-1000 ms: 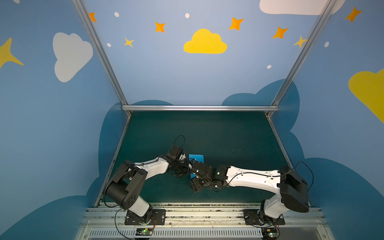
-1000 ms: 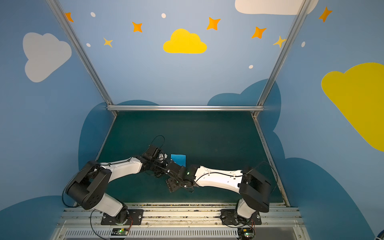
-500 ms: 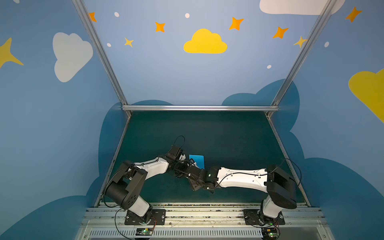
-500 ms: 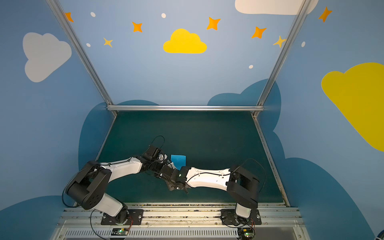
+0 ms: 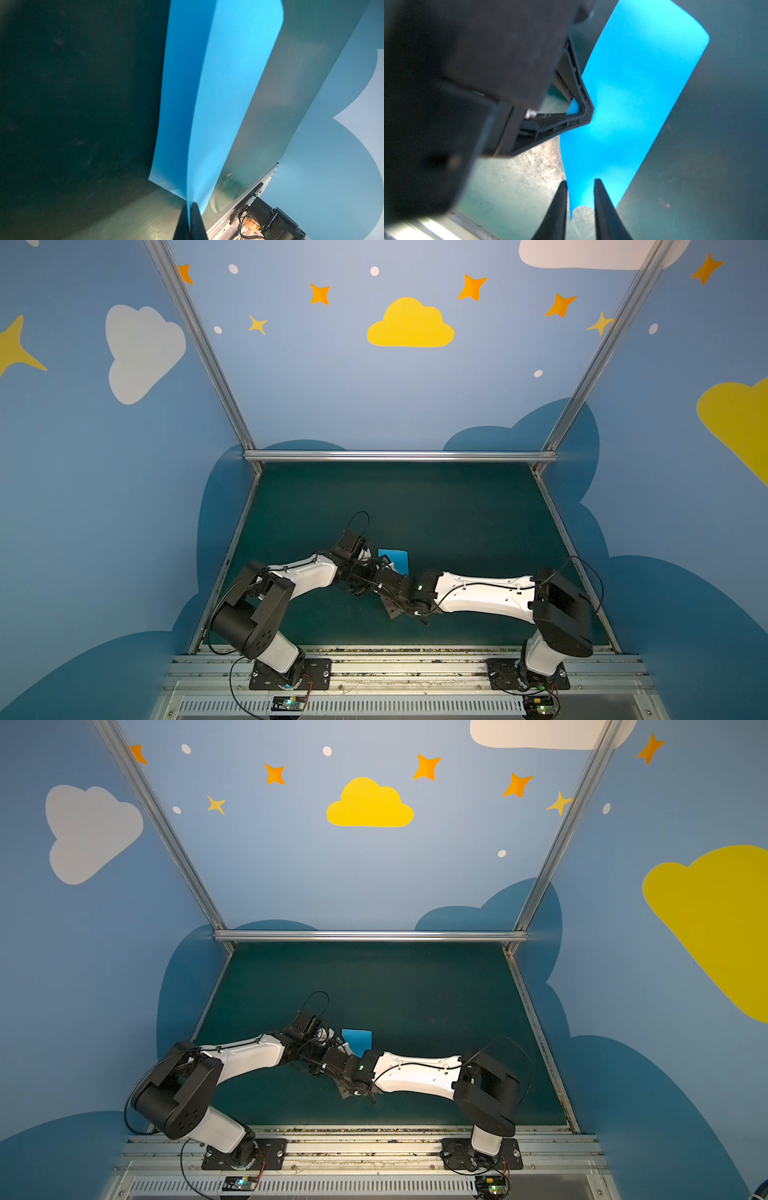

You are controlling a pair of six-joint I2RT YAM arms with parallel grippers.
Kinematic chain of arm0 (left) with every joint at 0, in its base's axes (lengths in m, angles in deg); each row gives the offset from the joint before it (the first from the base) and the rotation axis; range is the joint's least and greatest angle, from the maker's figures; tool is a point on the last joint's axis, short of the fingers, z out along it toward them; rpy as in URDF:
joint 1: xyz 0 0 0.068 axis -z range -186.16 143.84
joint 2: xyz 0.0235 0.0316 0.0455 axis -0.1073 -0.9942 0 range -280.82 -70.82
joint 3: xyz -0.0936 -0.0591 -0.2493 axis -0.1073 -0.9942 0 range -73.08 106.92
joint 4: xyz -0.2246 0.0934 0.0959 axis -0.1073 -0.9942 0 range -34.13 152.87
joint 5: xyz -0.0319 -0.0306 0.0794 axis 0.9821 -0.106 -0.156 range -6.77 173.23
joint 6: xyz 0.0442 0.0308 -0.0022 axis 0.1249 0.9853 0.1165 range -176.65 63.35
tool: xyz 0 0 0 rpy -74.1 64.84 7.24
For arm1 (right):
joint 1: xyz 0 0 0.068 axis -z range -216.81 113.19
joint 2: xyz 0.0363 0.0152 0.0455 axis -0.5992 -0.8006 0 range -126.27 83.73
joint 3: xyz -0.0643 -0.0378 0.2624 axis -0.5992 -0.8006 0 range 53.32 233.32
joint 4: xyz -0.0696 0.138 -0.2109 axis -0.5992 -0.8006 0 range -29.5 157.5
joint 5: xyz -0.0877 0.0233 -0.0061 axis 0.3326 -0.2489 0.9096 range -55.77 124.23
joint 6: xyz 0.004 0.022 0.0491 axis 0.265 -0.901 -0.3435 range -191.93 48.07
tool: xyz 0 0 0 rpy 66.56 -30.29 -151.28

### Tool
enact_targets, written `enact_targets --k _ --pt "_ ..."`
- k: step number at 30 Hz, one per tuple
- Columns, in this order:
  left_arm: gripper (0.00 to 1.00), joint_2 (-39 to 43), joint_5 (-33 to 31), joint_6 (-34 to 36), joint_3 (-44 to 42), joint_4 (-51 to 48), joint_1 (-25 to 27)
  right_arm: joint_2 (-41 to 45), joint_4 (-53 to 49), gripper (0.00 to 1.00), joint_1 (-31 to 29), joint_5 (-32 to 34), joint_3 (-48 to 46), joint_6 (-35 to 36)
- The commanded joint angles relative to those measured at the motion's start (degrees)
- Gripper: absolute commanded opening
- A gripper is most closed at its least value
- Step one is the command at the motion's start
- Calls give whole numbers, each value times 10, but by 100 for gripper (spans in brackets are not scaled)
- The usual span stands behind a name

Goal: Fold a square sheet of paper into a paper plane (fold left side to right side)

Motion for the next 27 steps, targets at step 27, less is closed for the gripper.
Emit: enact_targets --k 27 --pt "38 26 -11 89 99 -117 -68 60 97 0 64 -169 -94 -13"
